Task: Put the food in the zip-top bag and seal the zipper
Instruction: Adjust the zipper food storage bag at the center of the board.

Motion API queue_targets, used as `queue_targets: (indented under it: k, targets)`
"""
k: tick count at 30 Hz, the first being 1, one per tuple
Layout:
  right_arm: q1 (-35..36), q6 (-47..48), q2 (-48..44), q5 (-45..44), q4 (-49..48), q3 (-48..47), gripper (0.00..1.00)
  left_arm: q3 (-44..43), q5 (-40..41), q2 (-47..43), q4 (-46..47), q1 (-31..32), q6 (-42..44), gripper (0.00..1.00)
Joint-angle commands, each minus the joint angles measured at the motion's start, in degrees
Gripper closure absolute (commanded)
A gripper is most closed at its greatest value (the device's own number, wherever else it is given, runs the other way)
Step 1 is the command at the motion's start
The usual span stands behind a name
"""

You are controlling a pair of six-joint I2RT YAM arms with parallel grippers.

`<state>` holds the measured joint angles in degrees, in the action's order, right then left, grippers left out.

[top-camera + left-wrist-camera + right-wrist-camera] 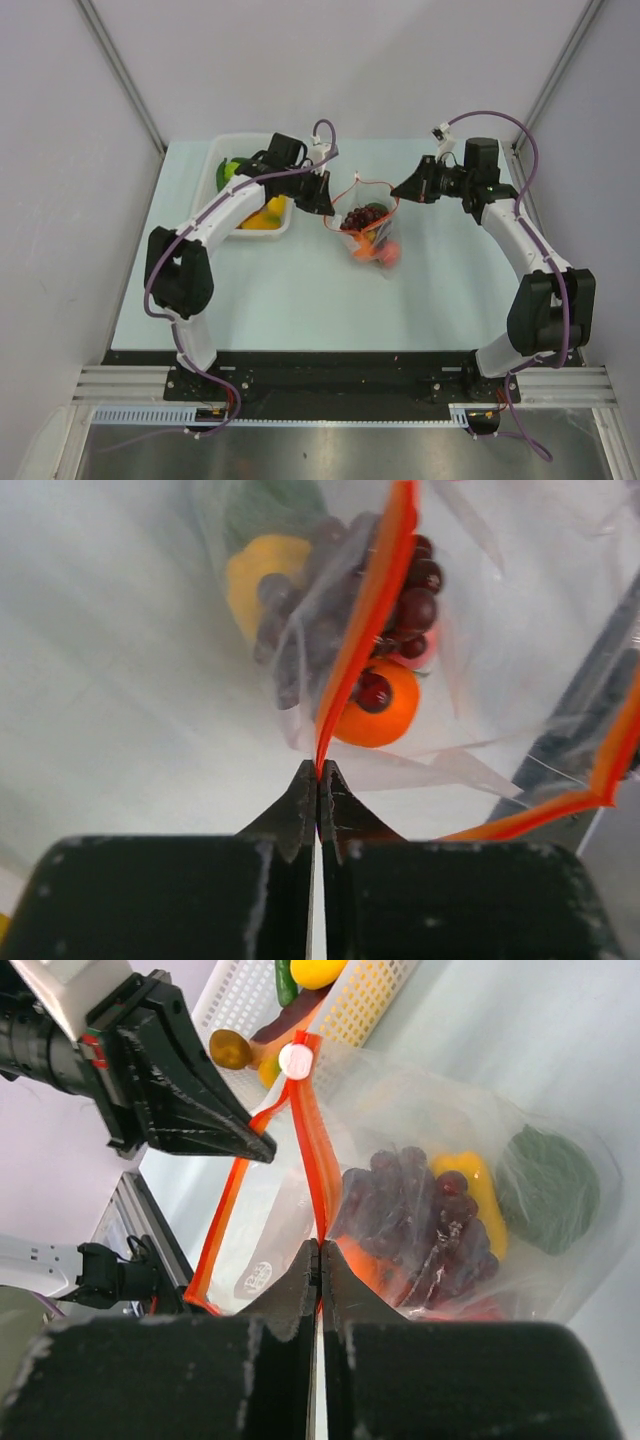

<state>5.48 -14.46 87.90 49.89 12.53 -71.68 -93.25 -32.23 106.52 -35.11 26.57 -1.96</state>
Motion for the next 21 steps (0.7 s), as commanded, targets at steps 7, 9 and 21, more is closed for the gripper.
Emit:
queue_targets:
  k: [7,9,21]
  targets:
    - [0.3,-2.1,-10.7,-1.4,2.2,-0.3,1.0,-14.8,-11.6,-7.5,-6.3,1.8,0.0,1.0]
    - [0.9,1.6,-9.5,-3.2,6.3,-0.3,1.0,-16.5,-10.8,-6.0,-8.1,1.8,-0.7,1.0]
    - [1.9,6.7,0.2,-10.2,5.1,-0.3,1.0,-18.0,-6.5,0.2,-7.8,-6.0,1.9,0.5]
